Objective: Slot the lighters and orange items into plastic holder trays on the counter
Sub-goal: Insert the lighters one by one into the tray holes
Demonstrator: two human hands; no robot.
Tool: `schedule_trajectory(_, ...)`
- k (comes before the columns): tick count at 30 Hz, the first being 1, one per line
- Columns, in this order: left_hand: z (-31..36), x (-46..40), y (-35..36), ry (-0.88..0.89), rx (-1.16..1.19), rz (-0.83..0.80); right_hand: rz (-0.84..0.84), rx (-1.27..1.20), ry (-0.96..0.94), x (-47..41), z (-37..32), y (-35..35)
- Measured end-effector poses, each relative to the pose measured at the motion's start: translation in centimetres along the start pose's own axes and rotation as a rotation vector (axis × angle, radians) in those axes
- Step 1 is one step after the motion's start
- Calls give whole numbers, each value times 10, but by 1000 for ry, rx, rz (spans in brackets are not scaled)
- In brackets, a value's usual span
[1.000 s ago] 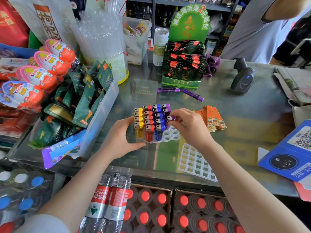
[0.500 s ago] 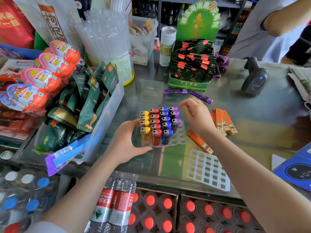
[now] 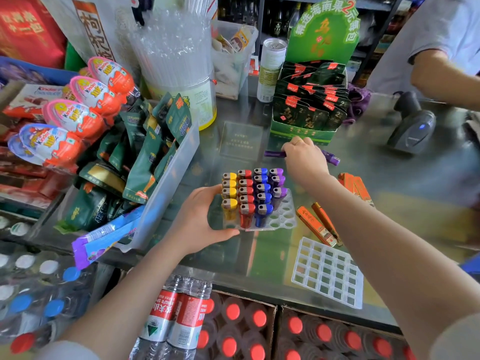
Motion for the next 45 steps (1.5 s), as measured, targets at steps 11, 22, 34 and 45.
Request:
schedule_trajectory(11,2,2,-3,6,-4,27,1,-724,212,68,18,-30)
schedule_trajectory(22,5,6,-2,38,4,46,294,-961,276,163,26,-64)
schedule_trajectory(34,1,5,2,16,-29,14,226,-865,164,151,-9,-64)
schedule_trajectory(45,4,3,1,47,-9,7,227,-677,49,143,-21,-71)
Point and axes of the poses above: each hand's wrist, its own x-axis away from the middle knuckle, its own y-axis out of the palm, z = x × y, the point moved 8 cm from there along -x, towards the middle knuckle, and after that the axes turned 1 degree about z, right-handed, at the moved point
